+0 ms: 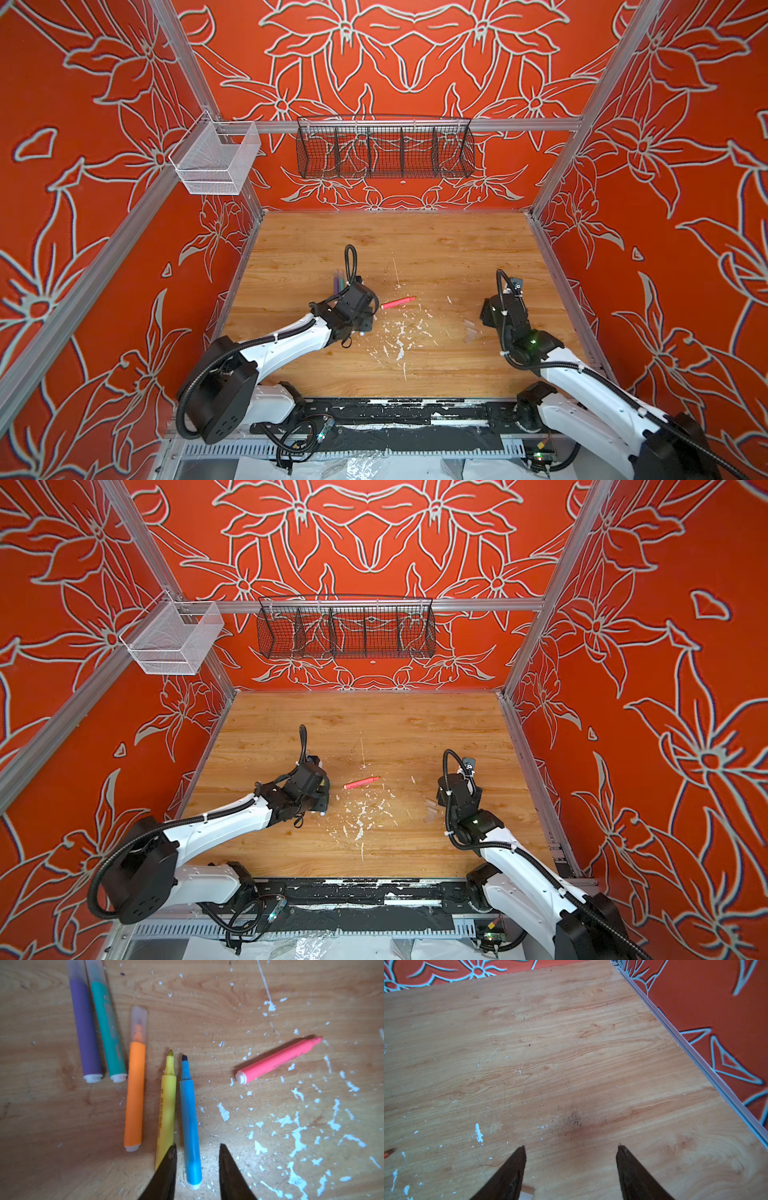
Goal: Insert the pens into the pen caps
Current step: 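Lower the left gripper onto the yellow marker and grasp it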
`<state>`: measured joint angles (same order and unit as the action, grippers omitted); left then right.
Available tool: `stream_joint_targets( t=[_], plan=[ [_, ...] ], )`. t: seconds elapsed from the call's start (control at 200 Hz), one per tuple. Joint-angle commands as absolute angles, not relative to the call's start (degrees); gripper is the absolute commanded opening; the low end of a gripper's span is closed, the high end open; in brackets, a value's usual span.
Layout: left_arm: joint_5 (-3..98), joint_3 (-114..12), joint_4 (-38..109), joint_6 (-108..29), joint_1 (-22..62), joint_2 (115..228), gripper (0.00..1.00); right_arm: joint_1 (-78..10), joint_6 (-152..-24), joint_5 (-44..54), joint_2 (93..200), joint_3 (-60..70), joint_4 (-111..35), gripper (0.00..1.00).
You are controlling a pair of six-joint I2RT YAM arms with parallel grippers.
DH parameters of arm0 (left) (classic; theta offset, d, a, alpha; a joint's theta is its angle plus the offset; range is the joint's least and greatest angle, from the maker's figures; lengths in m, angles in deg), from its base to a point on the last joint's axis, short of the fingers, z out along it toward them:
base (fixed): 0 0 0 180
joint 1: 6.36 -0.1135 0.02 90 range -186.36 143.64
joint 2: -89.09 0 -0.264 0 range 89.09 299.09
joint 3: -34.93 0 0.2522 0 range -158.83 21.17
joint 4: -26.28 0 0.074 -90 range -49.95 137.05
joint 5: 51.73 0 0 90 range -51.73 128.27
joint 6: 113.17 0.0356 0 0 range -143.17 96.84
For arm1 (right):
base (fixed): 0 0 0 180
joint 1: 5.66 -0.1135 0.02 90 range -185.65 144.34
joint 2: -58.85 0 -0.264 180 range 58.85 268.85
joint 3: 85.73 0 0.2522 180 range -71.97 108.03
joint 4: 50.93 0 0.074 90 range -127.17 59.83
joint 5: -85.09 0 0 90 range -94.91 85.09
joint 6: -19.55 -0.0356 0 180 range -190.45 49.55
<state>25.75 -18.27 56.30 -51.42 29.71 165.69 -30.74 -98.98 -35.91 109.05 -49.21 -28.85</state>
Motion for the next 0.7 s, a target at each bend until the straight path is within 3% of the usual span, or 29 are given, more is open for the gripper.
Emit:
stream_joint_targets(
  t=[0.0, 0.14, 0.696],
  plan=[
    [20.88, -19.94, 58.08, -53.07, 30.02, 168.46, 0.32, -30.61, -99.81, -35.89, 109.22, -47.64, -28.55, 0.71],
    [15.71, -20.66, 59.89, -55.65, 29.45, 170.48, 0.29, -30.59, -99.78, -35.67, 109.53, -47.59, -28.50, 0.71],
    [17.78, -23.08, 58.28, -54.46, 28.26, 180.36, 0.20, -30.61, -99.71, -35.49, 110.52, -47.10, -28.47, 0.70]
  ],
)
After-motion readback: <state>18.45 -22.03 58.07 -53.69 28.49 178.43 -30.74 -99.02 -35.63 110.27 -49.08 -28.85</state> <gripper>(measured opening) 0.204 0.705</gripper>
